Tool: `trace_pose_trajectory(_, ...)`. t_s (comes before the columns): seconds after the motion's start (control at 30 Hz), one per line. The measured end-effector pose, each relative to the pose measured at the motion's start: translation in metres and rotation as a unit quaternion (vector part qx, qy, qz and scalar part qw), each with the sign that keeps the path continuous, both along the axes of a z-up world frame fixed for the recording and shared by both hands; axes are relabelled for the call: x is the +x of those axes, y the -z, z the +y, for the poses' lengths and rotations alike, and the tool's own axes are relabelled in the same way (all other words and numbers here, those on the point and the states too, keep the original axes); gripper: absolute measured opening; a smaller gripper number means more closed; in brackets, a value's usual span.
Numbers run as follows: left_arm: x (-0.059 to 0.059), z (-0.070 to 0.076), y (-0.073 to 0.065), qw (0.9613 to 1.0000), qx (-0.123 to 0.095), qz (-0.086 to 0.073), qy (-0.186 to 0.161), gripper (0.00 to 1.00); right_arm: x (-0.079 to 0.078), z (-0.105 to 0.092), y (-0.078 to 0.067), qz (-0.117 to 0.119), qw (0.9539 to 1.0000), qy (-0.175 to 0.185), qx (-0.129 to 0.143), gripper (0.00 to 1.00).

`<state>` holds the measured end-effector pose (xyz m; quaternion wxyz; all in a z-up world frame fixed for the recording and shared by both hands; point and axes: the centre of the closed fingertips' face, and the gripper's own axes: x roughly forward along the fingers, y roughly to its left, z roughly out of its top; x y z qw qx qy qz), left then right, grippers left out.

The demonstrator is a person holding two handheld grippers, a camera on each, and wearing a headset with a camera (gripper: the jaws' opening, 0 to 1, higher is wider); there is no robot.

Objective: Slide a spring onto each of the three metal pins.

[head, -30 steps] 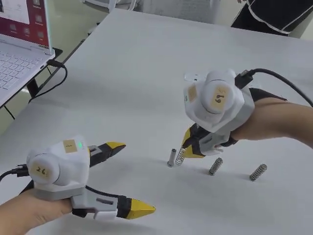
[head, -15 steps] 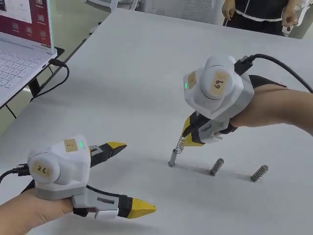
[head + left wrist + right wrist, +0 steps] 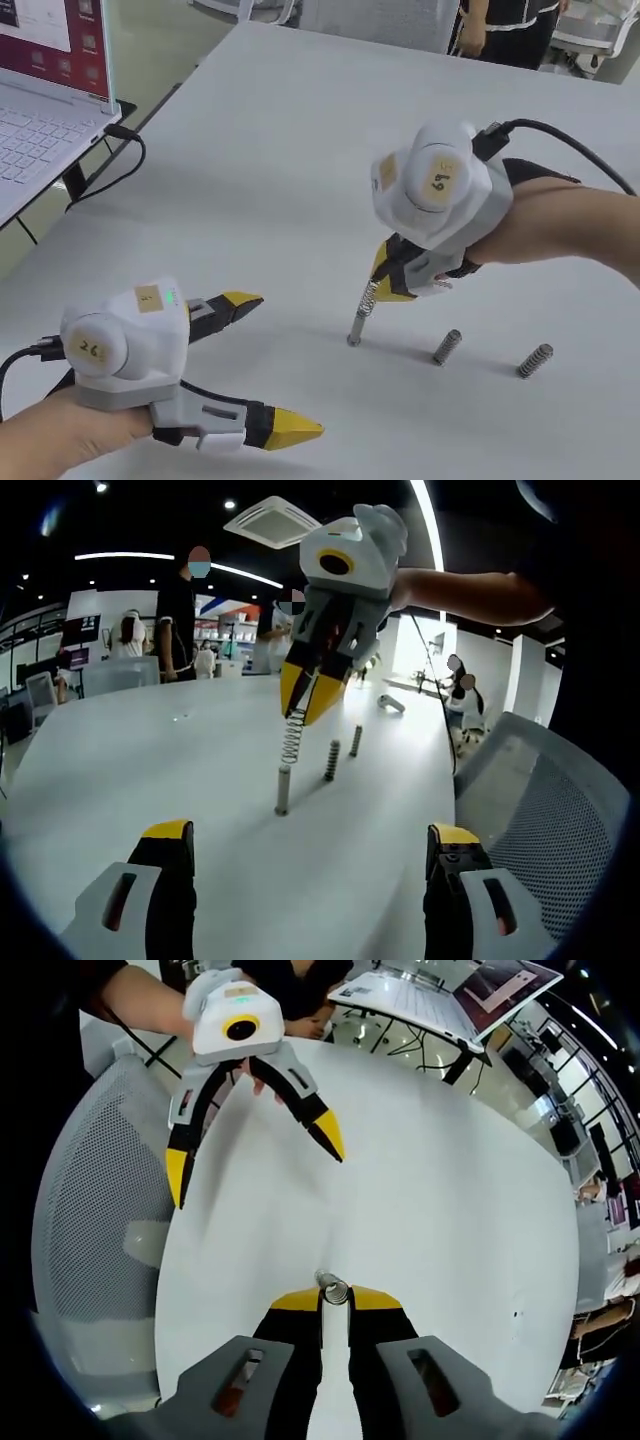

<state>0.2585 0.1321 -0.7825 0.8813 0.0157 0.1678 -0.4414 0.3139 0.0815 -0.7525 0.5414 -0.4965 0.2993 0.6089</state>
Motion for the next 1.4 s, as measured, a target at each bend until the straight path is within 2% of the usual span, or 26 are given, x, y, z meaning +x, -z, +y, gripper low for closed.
trace_pose_trajectory(0.5, 0.0004, 0.0006, 0.0004, 1.0000, -0.001, 0.001, -0.002, 0.93, 0.0034, 0.0037, -0.0017, -0.002, 0.9999, -0.011, -0.010, 0.05)
trace_pose_trajectory(1.4, 0.0004, 0.0055, 0.0024, 1.0000, 0.000, 0.006, -0.006, 0.92, 0.0046, 0.0067, 0.0075, 0.000, 0.9997, -0.013, -0.022, 0.06)
